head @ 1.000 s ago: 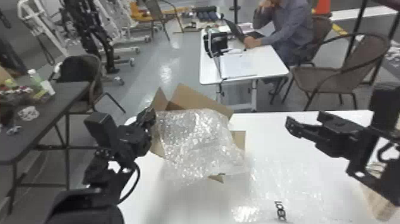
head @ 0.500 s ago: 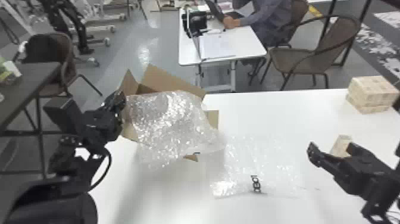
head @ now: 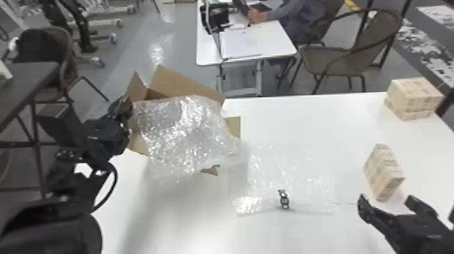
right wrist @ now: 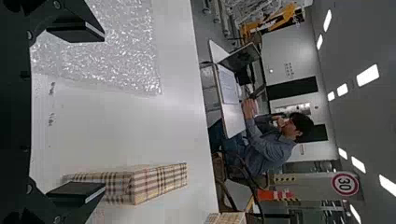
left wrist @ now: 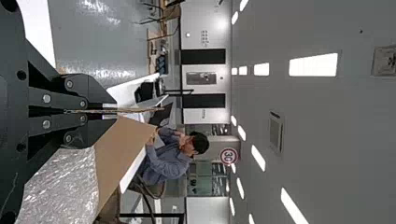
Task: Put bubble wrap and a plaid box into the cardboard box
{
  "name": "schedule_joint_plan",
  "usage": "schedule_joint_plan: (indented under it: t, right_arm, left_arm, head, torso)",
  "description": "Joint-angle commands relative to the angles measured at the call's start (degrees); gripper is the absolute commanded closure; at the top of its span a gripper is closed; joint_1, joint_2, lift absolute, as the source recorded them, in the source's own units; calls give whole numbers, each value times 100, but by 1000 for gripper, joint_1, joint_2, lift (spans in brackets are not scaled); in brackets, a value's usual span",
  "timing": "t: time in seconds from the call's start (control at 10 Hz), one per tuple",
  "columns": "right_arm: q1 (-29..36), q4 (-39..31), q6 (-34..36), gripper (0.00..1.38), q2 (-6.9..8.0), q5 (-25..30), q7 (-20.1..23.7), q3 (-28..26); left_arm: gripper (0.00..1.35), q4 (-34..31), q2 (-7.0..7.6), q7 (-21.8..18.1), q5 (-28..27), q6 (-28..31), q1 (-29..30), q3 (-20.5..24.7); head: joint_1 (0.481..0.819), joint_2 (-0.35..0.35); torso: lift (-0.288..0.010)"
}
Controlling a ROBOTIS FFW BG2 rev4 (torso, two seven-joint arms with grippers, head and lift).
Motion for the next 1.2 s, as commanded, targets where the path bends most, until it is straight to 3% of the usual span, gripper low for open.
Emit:
schedule_joint_plan:
  t: [0.0, 0.4, 1.1]
  right_arm:
    - [111, 235, -381, 165, 5, 78, -79, -44]
    - [225, 613, -1058, 167, 5, 272, -764, -114]
    - [-917, 2072, -1638, 191, 0, -27, -808, -290]
  left_arm:
    - [1219, -9, 0, 0, 3, -6, 11, 15]
    - [1219, -9, -26, 0, 20, -23, 46, 32]
    - [1219, -9, -97, 0, 29, -41, 72, 59]
  head:
    - [695, 105]
    - [695, 67]
    - [695, 16]
  torso:
    - [-107]
    - [-107]
    - [-107]
